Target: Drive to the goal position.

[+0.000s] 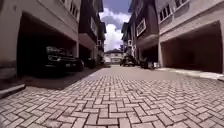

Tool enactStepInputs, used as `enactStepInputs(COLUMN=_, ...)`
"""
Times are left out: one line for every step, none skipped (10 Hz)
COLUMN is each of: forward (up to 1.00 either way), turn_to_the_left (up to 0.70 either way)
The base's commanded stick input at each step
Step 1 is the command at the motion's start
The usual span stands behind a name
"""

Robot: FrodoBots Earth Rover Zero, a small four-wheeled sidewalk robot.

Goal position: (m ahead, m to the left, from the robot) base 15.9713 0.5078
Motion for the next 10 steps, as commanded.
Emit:
enactStepInputs(forward=0.85, turn_to_the_left=0.0)
enactStepInputs(forward=0.85, turn_to_the_left=0.0)
enactStepInputs(forward=0.85, turn_to_the_left=0.0)
enactStepInputs(forward=0.85, turn_to_the_left=0.0)
enactStepInputs(forward=0.85, turn_to_the_left=0.0)
enactStepInputs(forward=0.85, turn_to_the_left=0.0)
enactStepInputs(forward=0.85, turn_to_the_left=0.0)
enactStepInputs(forward=0.85, turn_to_the_left=0.0)
enactStepInputs(forward=0.85, turn_to_the_left=0.0)
enactStepInputs(forward=0.85, turn_to_the_left=0.0)
